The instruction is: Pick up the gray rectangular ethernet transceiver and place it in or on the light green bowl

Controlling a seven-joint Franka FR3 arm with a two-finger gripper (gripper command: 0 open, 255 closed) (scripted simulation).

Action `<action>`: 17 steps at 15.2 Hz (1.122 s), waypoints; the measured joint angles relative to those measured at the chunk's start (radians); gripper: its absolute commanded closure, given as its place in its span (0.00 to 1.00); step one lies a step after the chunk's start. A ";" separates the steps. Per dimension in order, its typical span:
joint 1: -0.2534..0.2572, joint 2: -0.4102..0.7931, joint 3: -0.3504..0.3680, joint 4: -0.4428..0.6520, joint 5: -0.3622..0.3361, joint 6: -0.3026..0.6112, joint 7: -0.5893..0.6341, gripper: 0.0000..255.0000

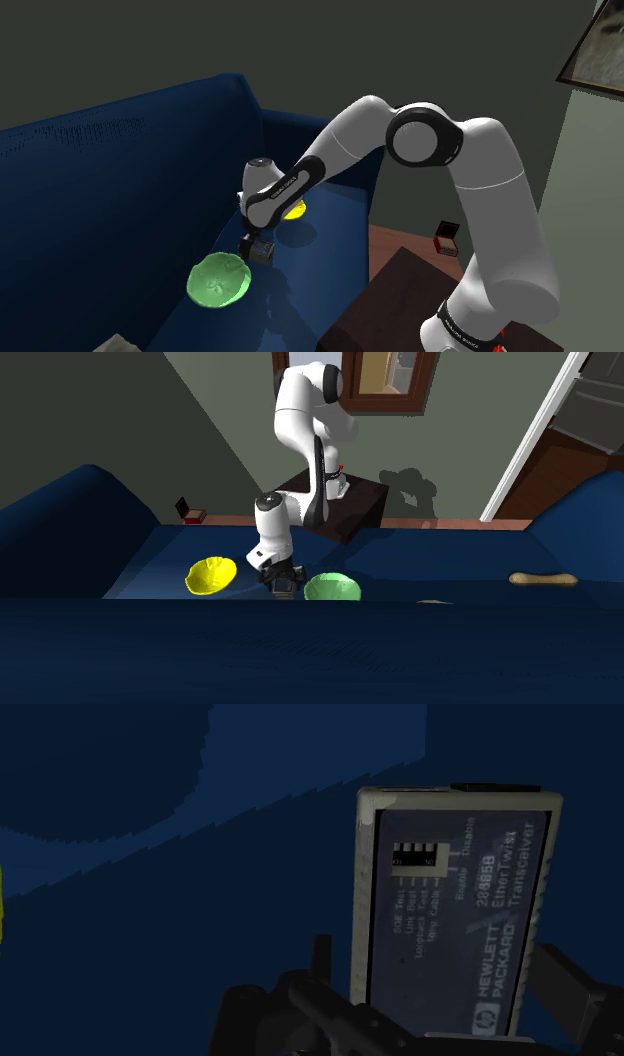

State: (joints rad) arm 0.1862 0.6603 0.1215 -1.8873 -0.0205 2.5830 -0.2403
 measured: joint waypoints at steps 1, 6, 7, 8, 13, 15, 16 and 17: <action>0.001 0.010 -0.001 0.001 -0.001 0.009 0.000 0.00; 0.002 0.018 -0.002 0.001 -0.002 0.017 0.001 0.00; 0.002 0.018 -0.002 0.001 -0.002 0.017 0.001 0.00; 0.002 0.018 -0.002 0.001 -0.002 0.017 0.001 1.00; 0.002 0.018 -0.002 0.001 -0.002 0.017 0.001 1.00; 0.002 0.018 -0.002 0.001 -0.002 0.017 0.001 1.00; 0.002 0.018 -0.002 0.001 -0.002 0.017 0.001 1.00; 0.002 0.018 -0.002 0.001 -0.002 0.017 0.001 1.00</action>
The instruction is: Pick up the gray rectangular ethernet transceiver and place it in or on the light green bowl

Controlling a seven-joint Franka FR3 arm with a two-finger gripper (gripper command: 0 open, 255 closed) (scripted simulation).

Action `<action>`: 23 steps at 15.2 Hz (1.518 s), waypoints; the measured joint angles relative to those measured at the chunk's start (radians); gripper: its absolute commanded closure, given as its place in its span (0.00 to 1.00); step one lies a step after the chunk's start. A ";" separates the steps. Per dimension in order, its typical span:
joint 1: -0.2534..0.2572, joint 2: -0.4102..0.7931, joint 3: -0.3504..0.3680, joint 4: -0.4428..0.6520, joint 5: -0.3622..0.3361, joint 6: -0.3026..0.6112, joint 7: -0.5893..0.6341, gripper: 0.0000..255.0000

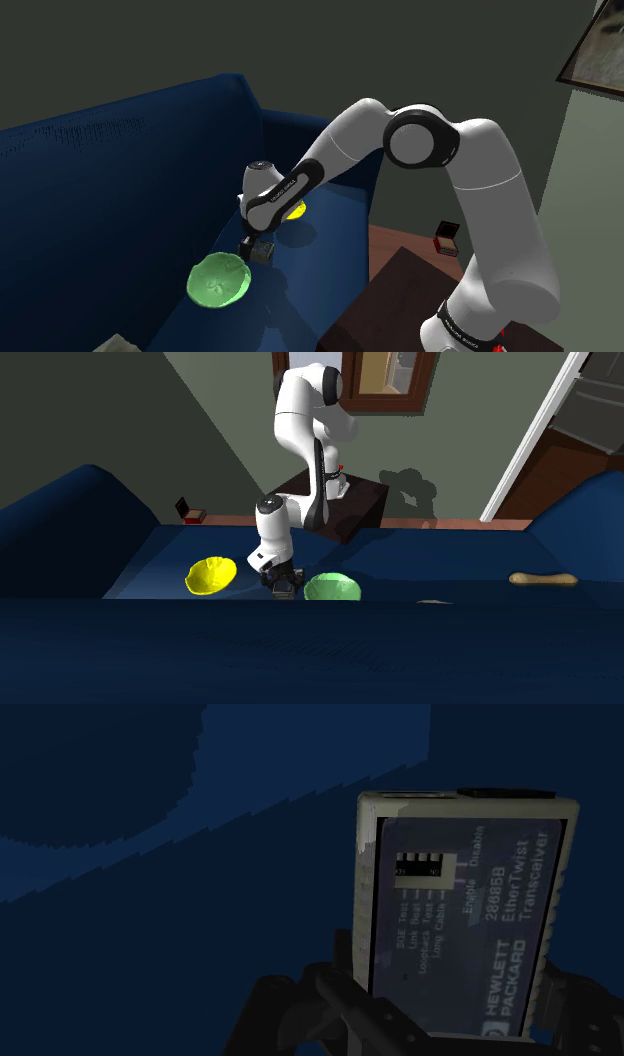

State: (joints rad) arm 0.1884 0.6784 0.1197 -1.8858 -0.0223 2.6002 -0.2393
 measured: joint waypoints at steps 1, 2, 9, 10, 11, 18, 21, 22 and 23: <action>0.000 0.000 0.000 0.000 0.000 0.000 0.000 1.00; 0.000 -0.006 0.001 -0.003 0.000 -0.003 0.000 1.00; -0.007 -0.080 0.008 -0.022 0.007 -0.058 -0.001 1.00; -0.008 -0.091 0.009 -0.023 0.009 -0.069 -0.002 1.00; -0.008 -0.098 0.010 -0.021 0.009 -0.077 -0.001 1.00; -0.015 -0.171 0.016 -0.028 0.018 -0.142 -0.004 1.00; -0.015 -0.200 0.020 -0.027 0.021 -0.172 -0.002 1.00; -0.016 -0.209 0.020 -0.026 0.022 -0.183 -0.003 1.00; -0.017 -0.218 0.021 -0.025 0.023 -0.193 -0.004 1.00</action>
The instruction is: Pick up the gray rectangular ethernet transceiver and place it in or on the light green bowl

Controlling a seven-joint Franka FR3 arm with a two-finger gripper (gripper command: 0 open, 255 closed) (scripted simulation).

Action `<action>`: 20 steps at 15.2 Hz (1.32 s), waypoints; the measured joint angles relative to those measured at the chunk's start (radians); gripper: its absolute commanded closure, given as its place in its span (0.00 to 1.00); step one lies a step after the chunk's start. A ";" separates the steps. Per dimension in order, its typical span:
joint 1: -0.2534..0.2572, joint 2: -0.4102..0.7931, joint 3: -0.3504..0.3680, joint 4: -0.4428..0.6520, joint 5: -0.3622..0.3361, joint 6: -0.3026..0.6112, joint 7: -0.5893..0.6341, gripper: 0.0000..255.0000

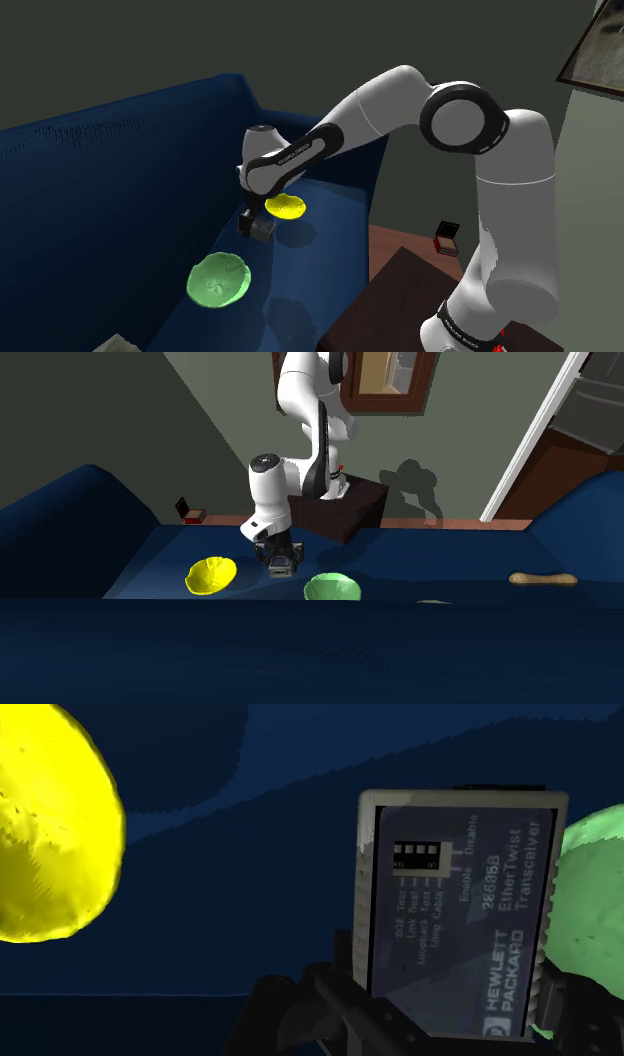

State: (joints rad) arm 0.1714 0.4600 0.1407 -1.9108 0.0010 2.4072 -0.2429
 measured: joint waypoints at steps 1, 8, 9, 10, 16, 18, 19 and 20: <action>-0.001 -0.008 0.001 0.002 0.001 -0.011 -0.001 1.00; 0.019 -0.039 0.009 0.025 0.000 -0.062 0.029 1.00; 0.033 -0.036 0.013 0.034 -0.004 -0.068 0.048 1.00; 0.047 -0.037 0.016 0.028 -0.007 -0.062 0.068 1.00; 0.149 0.009 0.037 0.090 -0.035 -0.074 0.203 1.00; 0.192 0.034 0.043 0.123 -0.049 -0.079 0.258 1.00; 0.205 0.046 0.045 0.134 -0.053 -0.079 0.274 1.00; 0.211 0.057 0.045 0.143 -0.056 -0.077 0.281 1.00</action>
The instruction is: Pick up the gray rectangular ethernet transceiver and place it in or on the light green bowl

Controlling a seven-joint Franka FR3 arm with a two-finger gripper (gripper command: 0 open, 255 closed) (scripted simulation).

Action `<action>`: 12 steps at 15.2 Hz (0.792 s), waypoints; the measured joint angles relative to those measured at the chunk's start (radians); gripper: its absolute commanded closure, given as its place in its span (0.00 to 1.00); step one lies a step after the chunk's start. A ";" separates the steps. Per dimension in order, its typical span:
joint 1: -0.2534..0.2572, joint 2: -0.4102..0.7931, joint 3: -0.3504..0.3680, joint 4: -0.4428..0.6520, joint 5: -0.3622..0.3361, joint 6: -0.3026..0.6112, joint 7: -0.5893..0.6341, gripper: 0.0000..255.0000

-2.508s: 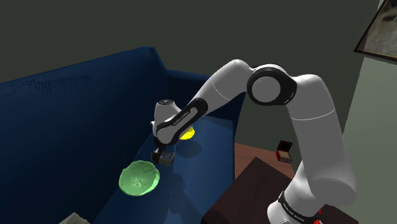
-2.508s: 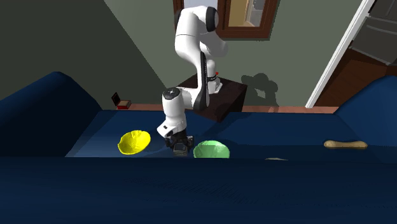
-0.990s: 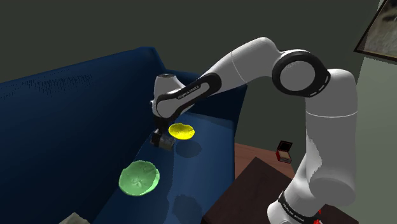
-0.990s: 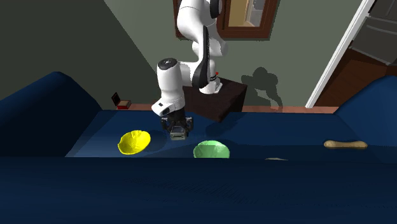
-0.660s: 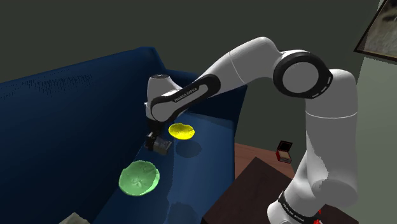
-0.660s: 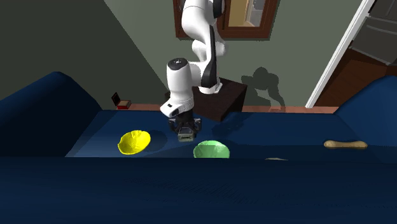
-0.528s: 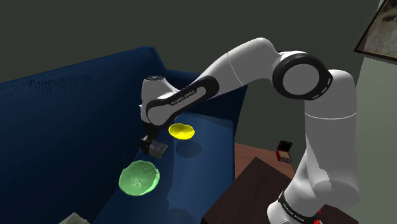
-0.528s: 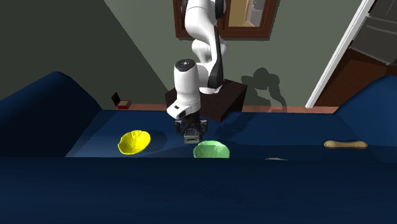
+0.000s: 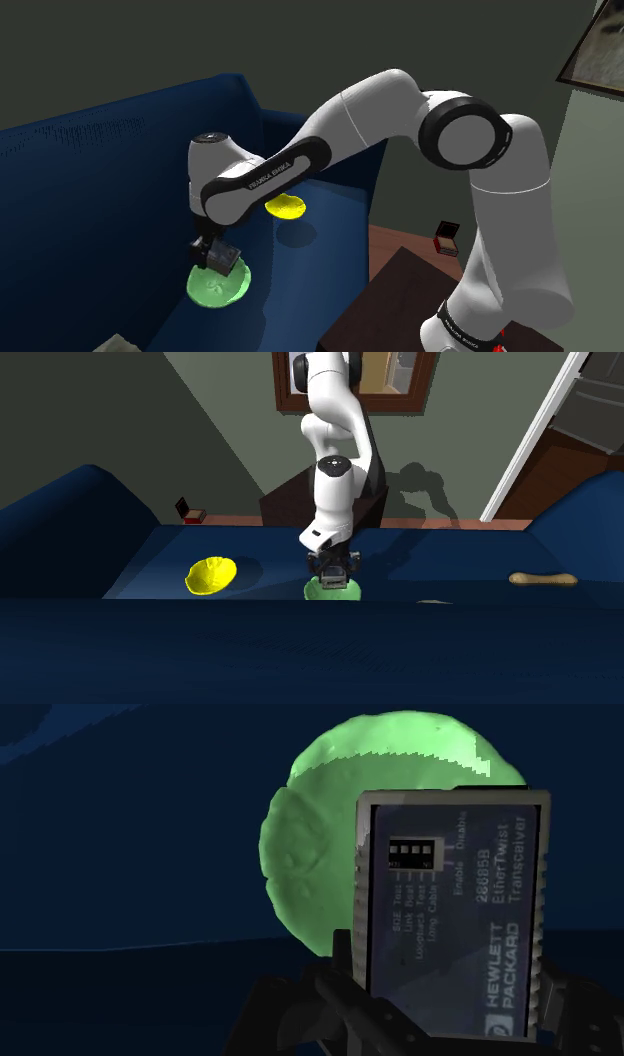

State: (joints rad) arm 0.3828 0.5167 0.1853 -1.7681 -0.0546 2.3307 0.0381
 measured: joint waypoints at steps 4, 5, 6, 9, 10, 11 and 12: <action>0.008 0.035 -0.004 -0.001 -0.007 0.035 0.009 1.00; 0.009 0.043 -0.005 -0.003 -0.009 0.045 0.010 1.00; 0.010 0.051 -0.006 -0.005 -0.010 0.055 0.011 1.00; 0.013 0.078 -0.010 -0.007 -0.015 0.084 0.013 1.00; 0.013 0.087 -0.011 -0.005 -0.016 0.092 0.012 1.00; 0.015 0.093 -0.012 -0.004 -0.018 0.096 0.014 1.00; 0.015 0.095 -0.012 -0.005 -0.018 0.099 0.014 1.00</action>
State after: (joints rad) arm 0.3979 0.6115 0.1729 -1.7726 -0.0726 2.4293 0.0525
